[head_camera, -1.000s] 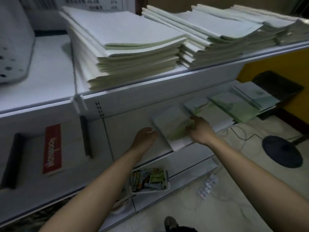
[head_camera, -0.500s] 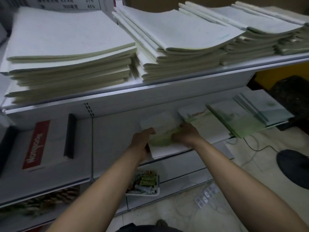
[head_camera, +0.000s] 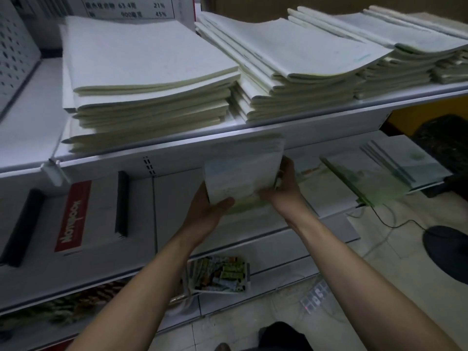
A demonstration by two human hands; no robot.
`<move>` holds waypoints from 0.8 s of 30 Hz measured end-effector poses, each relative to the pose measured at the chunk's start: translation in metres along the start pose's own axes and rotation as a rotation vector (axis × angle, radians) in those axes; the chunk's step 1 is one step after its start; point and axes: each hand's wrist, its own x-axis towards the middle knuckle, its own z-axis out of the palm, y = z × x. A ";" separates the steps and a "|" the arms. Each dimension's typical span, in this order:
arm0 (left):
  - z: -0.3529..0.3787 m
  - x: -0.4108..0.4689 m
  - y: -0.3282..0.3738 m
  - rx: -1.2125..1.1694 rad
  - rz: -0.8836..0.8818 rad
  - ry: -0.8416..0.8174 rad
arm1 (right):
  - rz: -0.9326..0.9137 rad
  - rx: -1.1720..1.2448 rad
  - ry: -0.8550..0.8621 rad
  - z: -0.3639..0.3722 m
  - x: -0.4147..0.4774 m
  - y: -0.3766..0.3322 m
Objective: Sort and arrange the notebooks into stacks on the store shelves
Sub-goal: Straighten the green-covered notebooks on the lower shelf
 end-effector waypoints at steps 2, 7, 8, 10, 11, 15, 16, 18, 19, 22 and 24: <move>0.000 0.001 -0.001 0.046 0.035 0.009 | -0.021 0.018 -0.057 0.000 -0.001 -0.005; 0.009 0.000 -0.024 0.107 0.075 0.073 | 0.017 0.032 -0.112 0.009 -0.005 0.011; 0.011 0.000 -0.029 0.095 0.084 0.131 | 0.031 0.039 -0.131 0.010 -0.005 0.017; 0.020 -0.001 -0.032 0.069 0.097 0.265 | 0.051 0.048 -0.164 0.008 -0.002 0.024; 0.026 -0.002 -0.031 0.061 0.096 0.318 | 0.057 0.047 -0.181 0.007 0.000 0.026; 0.046 -0.006 -0.024 0.031 0.177 0.399 | 0.043 0.034 -0.181 0.008 0.011 0.040; 0.049 -0.007 -0.021 0.021 0.197 0.403 | 0.048 0.036 -0.181 0.008 0.012 0.043; 0.052 -0.007 -0.020 0.032 0.215 0.409 | 0.044 0.043 -0.212 0.005 0.012 0.045; 0.052 -0.007 -0.021 0.047 0.215 0.412 | 0.041 0.049 -0.229 0.003 0.012 0.045; 0.051 -0.006 -0.029 0.073 0.197 0.399 | 0.036 0.073 -0.272 -0.008 0.015 0.047; 0.051 -0.007 -0.033 0.071 0.159 0.407 | 0.033 0.063 -0.311 -0.010 0.016 0.051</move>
